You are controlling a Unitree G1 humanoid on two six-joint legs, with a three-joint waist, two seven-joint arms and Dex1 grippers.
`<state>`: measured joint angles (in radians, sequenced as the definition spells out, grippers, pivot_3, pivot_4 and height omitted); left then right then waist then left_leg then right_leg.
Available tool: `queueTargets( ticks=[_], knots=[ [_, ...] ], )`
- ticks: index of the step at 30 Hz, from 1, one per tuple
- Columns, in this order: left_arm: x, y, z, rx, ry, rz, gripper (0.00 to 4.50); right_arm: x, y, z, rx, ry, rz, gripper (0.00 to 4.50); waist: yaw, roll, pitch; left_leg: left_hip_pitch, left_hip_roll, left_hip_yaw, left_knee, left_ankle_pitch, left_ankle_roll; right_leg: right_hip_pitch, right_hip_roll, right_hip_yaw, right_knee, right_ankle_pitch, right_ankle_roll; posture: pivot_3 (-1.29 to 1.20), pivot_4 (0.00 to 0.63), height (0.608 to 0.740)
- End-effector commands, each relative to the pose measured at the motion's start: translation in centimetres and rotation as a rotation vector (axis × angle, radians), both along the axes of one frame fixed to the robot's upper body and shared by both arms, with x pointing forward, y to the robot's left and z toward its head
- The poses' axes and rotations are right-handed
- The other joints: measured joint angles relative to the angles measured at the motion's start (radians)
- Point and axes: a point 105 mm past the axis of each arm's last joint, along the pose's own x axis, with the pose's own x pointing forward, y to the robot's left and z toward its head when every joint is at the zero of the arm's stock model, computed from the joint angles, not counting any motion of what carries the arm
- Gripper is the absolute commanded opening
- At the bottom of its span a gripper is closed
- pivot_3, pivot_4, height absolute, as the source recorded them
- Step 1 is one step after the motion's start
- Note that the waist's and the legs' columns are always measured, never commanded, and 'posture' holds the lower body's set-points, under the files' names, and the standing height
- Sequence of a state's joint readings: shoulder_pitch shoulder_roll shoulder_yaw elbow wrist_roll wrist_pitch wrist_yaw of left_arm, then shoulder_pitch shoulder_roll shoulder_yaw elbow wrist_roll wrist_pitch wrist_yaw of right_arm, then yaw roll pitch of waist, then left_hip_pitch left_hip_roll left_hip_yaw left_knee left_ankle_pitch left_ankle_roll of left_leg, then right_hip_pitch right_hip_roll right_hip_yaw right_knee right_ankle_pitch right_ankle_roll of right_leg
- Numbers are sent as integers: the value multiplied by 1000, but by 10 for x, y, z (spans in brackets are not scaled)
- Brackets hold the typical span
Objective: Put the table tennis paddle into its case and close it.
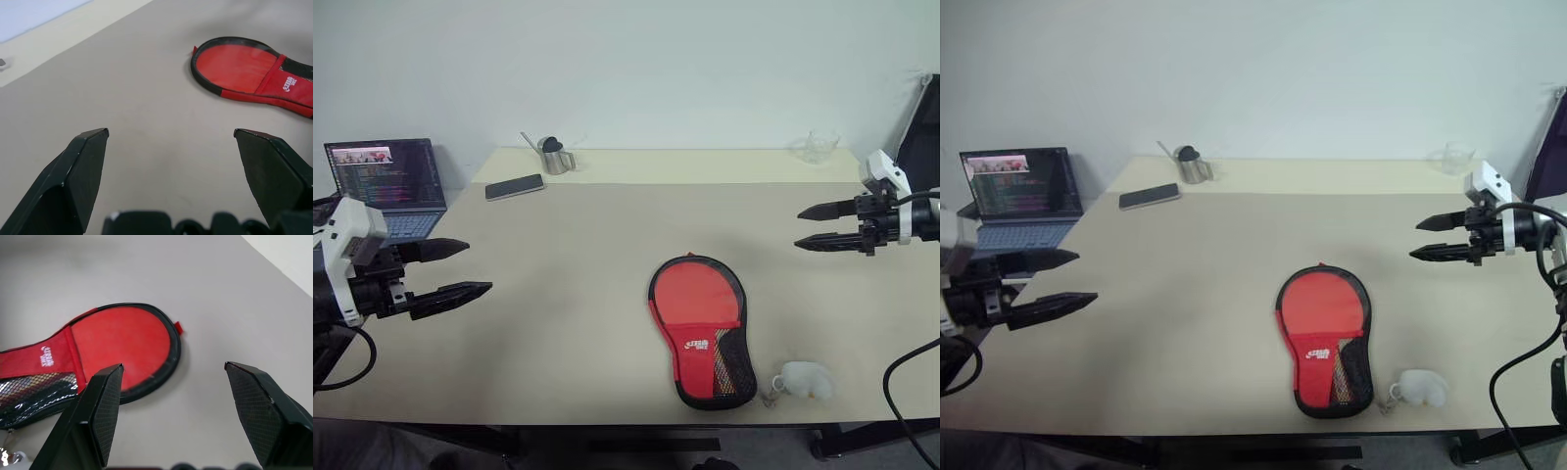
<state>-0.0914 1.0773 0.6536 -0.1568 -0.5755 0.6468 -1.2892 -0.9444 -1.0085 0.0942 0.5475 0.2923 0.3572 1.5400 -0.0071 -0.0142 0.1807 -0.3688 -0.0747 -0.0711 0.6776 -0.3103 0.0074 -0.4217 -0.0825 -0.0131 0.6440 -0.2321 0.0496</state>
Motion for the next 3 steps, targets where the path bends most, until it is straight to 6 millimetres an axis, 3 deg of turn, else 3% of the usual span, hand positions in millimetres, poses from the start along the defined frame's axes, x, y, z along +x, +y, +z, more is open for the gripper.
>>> queueTargets(
  ticks=[1, 3],
  knots=[
    [-2, 0, 19, 19, -63, -8, 4500, -14, 0, 13, 18, -27, 41, 3623, 2, 0, 0, 0, 0, 0, 0, 0, 0, 0, 0, 0, 0, 0, 0, 0, 150, 740],
    [1, 3, 22, 34, -71, -4, 4500, -17, 4, 12, 17, -34, 57, 3623, 2, 0, 1, 0, 0, 0, 0, 0, 0, 0, 0, 0, 0, 0, 0, 0, 150, 740]
  ],
)
